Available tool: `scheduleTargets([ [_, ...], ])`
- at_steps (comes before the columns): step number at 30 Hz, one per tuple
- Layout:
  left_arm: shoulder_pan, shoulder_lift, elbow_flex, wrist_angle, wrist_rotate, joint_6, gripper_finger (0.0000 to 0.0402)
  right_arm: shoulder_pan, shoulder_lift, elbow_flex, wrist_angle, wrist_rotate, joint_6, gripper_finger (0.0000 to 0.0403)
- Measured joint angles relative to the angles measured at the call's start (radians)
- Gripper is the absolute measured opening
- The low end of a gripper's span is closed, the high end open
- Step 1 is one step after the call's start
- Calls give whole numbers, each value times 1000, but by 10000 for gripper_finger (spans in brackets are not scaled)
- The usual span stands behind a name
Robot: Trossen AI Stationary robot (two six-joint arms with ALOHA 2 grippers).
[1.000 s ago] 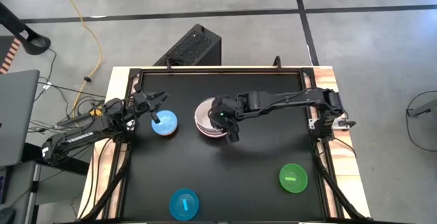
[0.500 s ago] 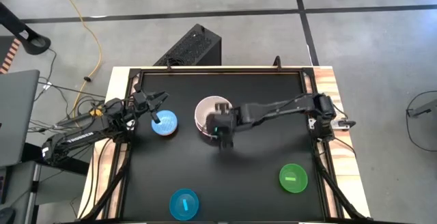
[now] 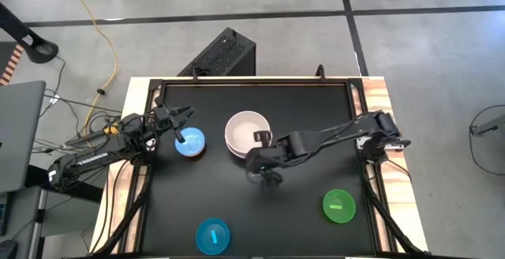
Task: Nest bowls inside each other
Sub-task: Stack the light blue bowl on top of the white bowl
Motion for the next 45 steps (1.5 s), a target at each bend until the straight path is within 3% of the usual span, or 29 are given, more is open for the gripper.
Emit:
scheduleTargets([
  [3,0,0,0,3,11,-4,94,3,-44,0,-85,-86,130,15],
  [9,0,0,0,-10,14,-16,94,20,-73,0,-90,-83,208,32],
  [12,0,16,56,-233,30,5,94,20,-67,-1,-55,-83,162,35],
  [15,-7,93,116,-291,-39,-31,94,16,-55,-1,-30,-83,86,35],
  [24,-15,441,214,-294,-10,-134,94,-48,-44,-1,-62,-92,-111,35],
  [27,-15,548,237,-298,-74,-167,94,-95,-44,-1,18,-97,-162,36],
  [30,-15,602,268,-287,-147,-181,94,-145,-24,-1,143,-183,-199,36],
  [34,-15,621,274,-295,-154,-166,94,-189,34,-1,322,-325,-287,36],
  [37,-15,620,274,-293,-162,-154,94,-205,111,-1,516,-334,-348,36],
  [39,-16,620,274,-296,-231,-160,94,-215,175,0,625,-350,-414,39],
  [41,-15,622,275,-309,-362,-181,94,-222,247,18,688,-365,-457,46],
  [45,-15,624,264,-362,-573,-251,94,-236,393,156,699,-377,-497,78],
])
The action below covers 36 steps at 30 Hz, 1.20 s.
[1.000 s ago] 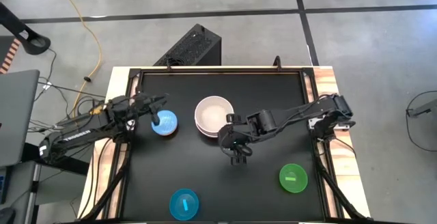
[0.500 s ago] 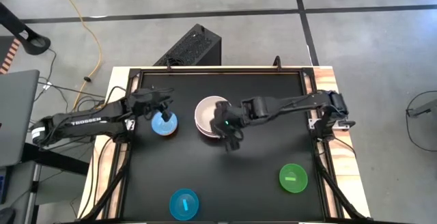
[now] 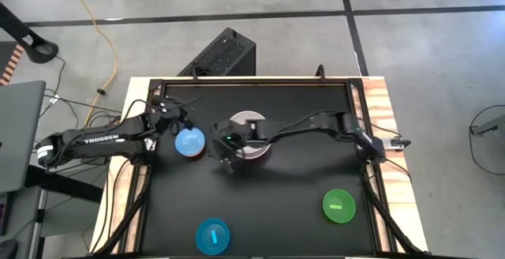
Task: Nest bowls inside each other
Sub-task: Stack the light blue bowl on top of the white bowl
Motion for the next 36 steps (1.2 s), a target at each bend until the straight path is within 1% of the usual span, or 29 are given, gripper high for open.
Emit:
scheduleTargets([
  [3,2,0,-30,34,-45,2,94,-5,102,145,-41,-1,-19,115],
  [6,18,-9,-42,78,-47,24,94,-5,203,296,-131,0,-47,156],
  [9,41,-46,-44,86,-51,28,94,-5,294,451,-213,0,-65,191],
  [10,47,-64,-44,89,-51,28,94,-5,318,479,-223,0,-74,201],
  [12,55,-107,-44,92,-52,41,94,-2,322,444,-143,24,-84,216],
  [15,56,-174,-44,92,-28,54,94,-3,342,443,-153,65,-83,228],
  [19,55,-257,-44,95,97,57,94,-7,339,447,-190,80,-81,230],
  [22,53,-291,-44,87,149,69,94,-12,338,448,-195,82,-88,230],
  [26,53,-301,-44,61,147,64,94,-18,352,449,-198,82,-119,230],
  [29,53,-301,-44,51,145,63,94,-22,379,448,-192,111,-150,228],
  [32,53,-301,-44,48,138,62,94,-23,394,445,-191,156,-195,222],
  [34,53,-301,-44,47,136,66,94,-23,406,449,-160,161,-228,216],
  [36,53,-301,-44,43,135,72,94,-23,408,448,-167,166,-250,206],
])
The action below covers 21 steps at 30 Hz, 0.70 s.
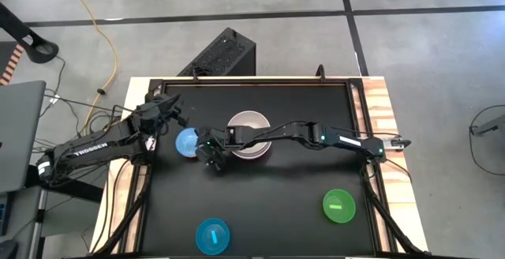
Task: Nest bowls inside each other
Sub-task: Stack the light blue bowl on top of the white bowl
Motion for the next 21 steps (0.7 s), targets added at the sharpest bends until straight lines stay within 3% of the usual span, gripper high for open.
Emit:
scheduleTargets([
  [4,0,0,0,1,-1,5,94,1,3,-1,19,17,-41,163],
  [11,0,0,0,-3,-2,13,94,8,3,-2,19,15,-170,24],
  [21,0,0,0,-26,-26,16,94,22,-52,19,-49,-158,-158,7],
])
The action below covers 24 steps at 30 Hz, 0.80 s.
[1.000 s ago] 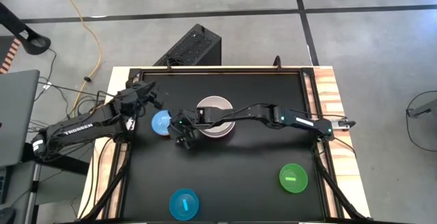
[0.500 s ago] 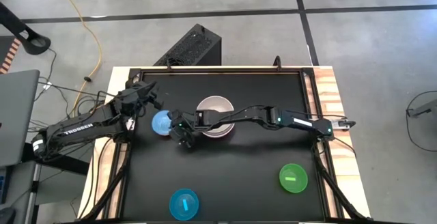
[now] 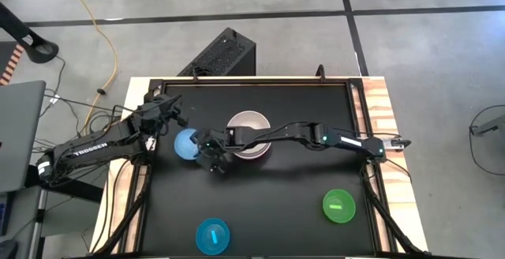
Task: Nest bowls inside each other
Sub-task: Stack the light blue bowl on top of the white bowl
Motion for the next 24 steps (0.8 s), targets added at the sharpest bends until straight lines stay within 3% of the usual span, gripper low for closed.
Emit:
scheduleTargets([
  [4,0,0,0,-3,-3,0,94,7,-107,-1,-88,-125,48,7],
  [9,0,0,0,-5,-2,0,94,8,-263,2,-326,-219,112,7],
  [18,0,0,0,-3,-2,0,94,-22,-441,-6,-790,-214,264,6],
  [24,0,0,0,-3,4,0,94,-69,-512,-203,-757,-162,309,6],
])
